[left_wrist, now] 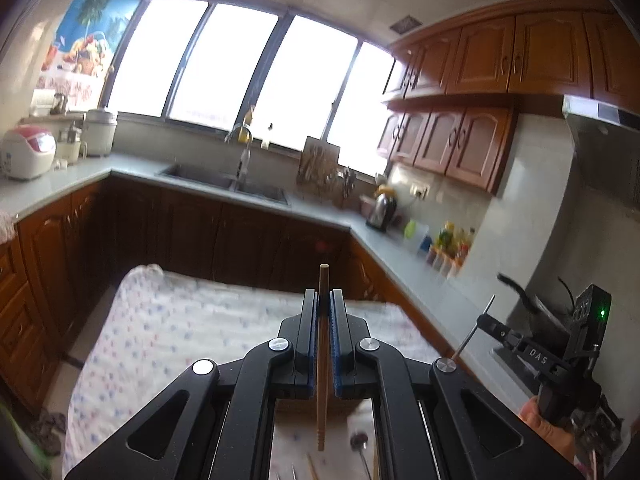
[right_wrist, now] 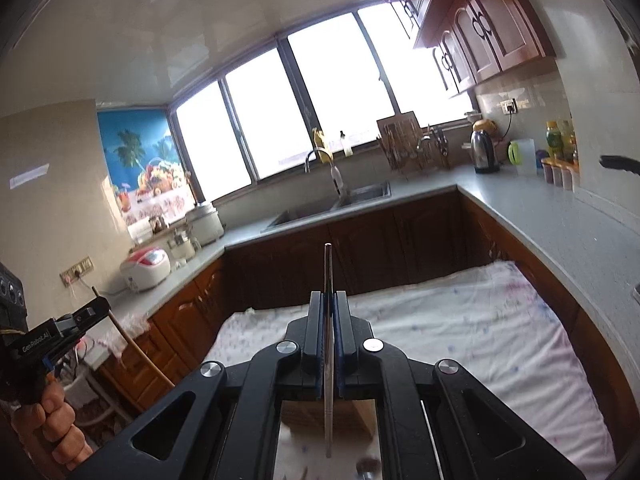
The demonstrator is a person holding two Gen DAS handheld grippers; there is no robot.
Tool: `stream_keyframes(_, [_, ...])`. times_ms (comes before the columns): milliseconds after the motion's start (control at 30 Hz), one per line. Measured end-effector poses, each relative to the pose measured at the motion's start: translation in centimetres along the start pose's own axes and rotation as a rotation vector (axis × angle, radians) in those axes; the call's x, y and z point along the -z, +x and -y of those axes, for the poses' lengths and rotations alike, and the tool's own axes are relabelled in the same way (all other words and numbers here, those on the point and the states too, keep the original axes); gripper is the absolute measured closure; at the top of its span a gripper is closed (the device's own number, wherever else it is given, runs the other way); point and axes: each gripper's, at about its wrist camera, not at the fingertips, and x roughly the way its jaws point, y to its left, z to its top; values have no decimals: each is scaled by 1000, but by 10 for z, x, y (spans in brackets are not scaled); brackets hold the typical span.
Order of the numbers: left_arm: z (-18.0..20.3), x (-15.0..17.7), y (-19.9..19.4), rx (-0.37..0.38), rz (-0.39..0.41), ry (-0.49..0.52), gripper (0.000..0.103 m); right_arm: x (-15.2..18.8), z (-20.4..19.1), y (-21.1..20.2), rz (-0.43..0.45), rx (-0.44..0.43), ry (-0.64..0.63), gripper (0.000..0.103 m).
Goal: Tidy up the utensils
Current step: 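Lift both held chopsticks and carry them over the wooden utensil holder, then lower both chopsticks into the holder slots and open both tools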
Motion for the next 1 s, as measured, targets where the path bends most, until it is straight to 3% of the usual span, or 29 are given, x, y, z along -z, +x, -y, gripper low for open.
stream_keyframes(233, [-7, -10, 45, -9, 61, 3, 100, -24, 2, 32, 54, 6, 12, 99])
stream_keyframes(433, [-13, 8, 88, -31, 97, -6, 100, -10, 14, 63, 60, 23, 40, 99])
stream_keyframes(667, [-23, 54, 149, -62, 56, -55, 100, 24, 23, 91, 54, 30, 69, 99])
stream_keyframes(1000, [-34, 76, 209, -97, -5, -114, 100, 53, 31, 111, 17, 36, 102, 98])
